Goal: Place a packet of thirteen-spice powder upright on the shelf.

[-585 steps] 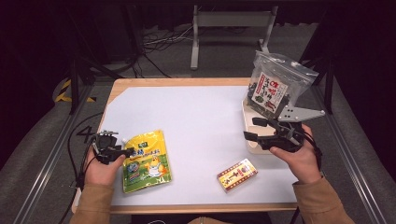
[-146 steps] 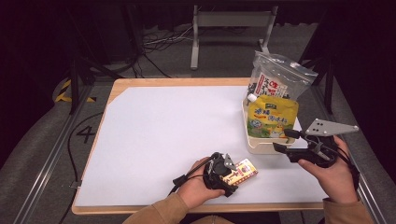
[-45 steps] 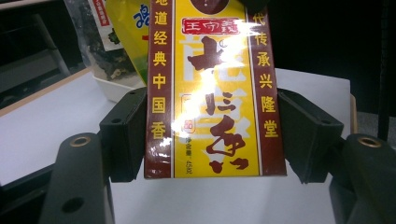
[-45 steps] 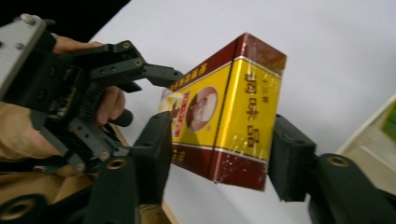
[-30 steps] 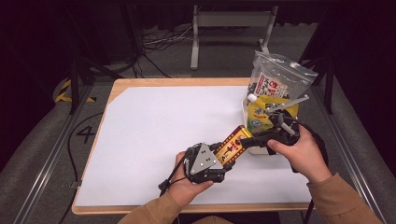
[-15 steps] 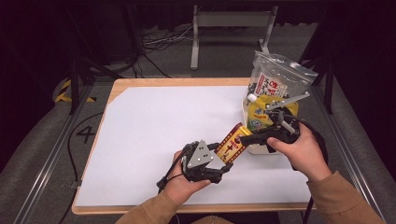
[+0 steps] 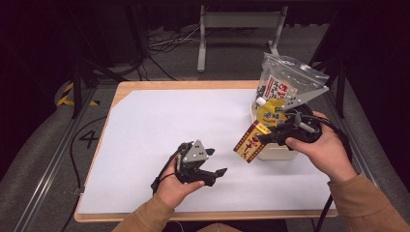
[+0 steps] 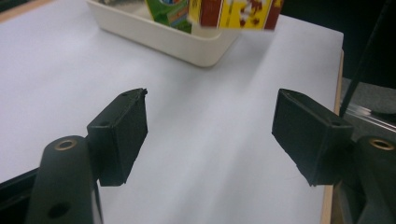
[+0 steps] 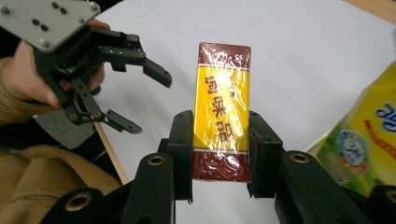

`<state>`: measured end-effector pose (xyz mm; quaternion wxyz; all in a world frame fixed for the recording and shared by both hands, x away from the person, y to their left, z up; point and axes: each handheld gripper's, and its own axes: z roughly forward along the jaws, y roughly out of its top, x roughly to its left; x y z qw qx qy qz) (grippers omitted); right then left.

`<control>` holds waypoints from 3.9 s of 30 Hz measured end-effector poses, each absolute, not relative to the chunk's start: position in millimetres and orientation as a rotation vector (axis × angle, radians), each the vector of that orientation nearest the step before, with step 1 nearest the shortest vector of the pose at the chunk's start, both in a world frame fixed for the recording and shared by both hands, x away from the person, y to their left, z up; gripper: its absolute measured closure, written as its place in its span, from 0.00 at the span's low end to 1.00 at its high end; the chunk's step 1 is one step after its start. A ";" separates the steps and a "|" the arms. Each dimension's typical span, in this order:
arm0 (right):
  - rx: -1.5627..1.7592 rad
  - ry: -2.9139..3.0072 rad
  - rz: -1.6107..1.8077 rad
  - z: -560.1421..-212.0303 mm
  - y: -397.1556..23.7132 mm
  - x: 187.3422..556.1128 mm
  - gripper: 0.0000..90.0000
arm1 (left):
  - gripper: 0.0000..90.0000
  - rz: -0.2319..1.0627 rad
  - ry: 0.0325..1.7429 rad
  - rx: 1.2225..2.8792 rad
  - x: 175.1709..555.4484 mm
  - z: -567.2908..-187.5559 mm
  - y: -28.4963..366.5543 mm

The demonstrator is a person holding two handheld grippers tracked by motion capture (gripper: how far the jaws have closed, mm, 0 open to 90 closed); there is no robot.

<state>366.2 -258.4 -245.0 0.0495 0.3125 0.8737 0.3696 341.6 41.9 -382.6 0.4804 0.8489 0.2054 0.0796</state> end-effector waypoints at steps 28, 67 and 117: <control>0.746 2.693 0.938 -219.6 -297.9 384.1 0.76 | 0.21 0.099 0.530 2.122 358.2 -375.4 89.6; 0.457 2.807 0.638 -242.5 -307.0 416.7 0.76 | 0.19 0.092 0.556 2.150 364.8 -372.2 109.2; 0.278 2.945 0.616 -276.2 -307.2 426.4 0.75 | 0.19 0.094 0.566 2.165 366.5 -375.1 108.8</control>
